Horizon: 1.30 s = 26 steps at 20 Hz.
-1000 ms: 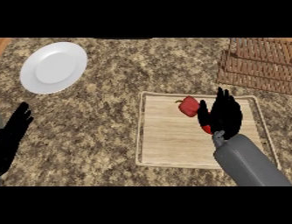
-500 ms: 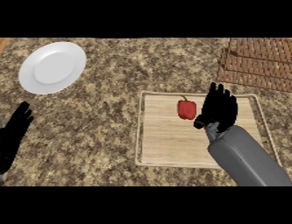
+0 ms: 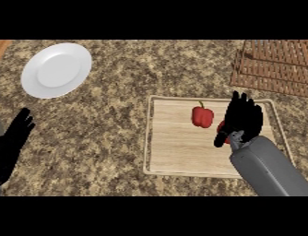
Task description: Pick the tomato from the tray and place it in the tiered shelf
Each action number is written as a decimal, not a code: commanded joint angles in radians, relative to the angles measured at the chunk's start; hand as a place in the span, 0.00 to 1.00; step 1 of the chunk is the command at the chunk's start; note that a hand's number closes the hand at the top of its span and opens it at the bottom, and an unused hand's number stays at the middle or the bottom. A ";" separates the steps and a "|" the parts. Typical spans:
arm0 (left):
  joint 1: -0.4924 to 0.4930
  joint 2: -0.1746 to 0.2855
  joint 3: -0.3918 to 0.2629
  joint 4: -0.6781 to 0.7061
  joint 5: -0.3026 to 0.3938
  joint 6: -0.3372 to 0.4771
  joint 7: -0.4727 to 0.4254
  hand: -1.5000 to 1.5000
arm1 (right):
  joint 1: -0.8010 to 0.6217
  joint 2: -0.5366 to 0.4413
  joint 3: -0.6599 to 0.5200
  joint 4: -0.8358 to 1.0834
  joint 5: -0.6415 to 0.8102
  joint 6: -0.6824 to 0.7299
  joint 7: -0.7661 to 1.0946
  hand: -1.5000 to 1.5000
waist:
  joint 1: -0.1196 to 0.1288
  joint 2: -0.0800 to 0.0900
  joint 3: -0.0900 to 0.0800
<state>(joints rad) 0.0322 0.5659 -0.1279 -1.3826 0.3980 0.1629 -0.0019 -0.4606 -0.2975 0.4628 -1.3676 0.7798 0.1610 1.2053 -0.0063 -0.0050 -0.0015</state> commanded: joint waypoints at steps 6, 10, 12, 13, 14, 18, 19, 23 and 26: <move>-0.037 -0.026 0.019 -0.019 -0.026 0.015 0.047 0.50 | 0.053 0.079 -0.015 -0.028 0.104 0.084 0.175 0.00 | 0.006 0.003 0.001; -0.012 -0.021 0.030 -0.035 -0.037 -0.012 0.049 0.50 | 0.115 0.028 -0.087 -0.025 0.107 0.068 0.068 0.00 | 0.006 0.003 0.001; 0.002 -0.054 0.013 -0.012 -0.048 -0.023 0.022 0.50 | 0.099 0.062 -0.089 -0.017 0.123 0.089 0.085 0.00 | 0.009 0.004 0.001; -0.006 -0.055 0.005 -0.049 -0.056 0.001 0.056 0.50 | 0.043 0.049 -0.141 0.054 0.103 0.102 0.051 0.00 | 0.015 0.005 0.002; -0.026 -0.052 0.016 -0.036 -0.079 0.017 0.041 0.50 | 0.091 0.087 -0.106 0.027 0.134 0.075 0.076 0.00 | 0.009 0.004 0.001; -0.029 -0.071 0.037 0.018 -0.078 -0.034 0.010 0.50 | 0.097 0.051 -0.198 0.017 0.100 0.100 -0.029 1.00 | 0.007 0.005 0.001; -0.001 -0.044 0.048 -0.064 -0.061 -0.033 0.065 0.50 | 0.113 0.110 -0.150 0.036 0.152 0.061 0.008 1.00 | 0.013 0.004 0.002; 0.005 -0.063 0.049 -0.076 -0.076 -0.018 0.076 0.50 | 0.079 0.080 -0.167 0.115 0.181 0.081 -0.074 1.00 | 0.019 0.006 0.002; 0.005 -0.040 0.077 -0.062 -0.057 -0.068 0.092 0.50 | 0.161 0.062 -0.128 0.001 0.240 0.076 -0.069 1.00 | 0.008 0.003 0.001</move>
<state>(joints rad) 0.0303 0.5177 -0.0637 -1.4079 0.3320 0.1112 0.0464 -0.3433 -0.2385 0.2887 -1.3619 0.9461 0.2107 1.0513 0.0050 -0.0151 -0.0106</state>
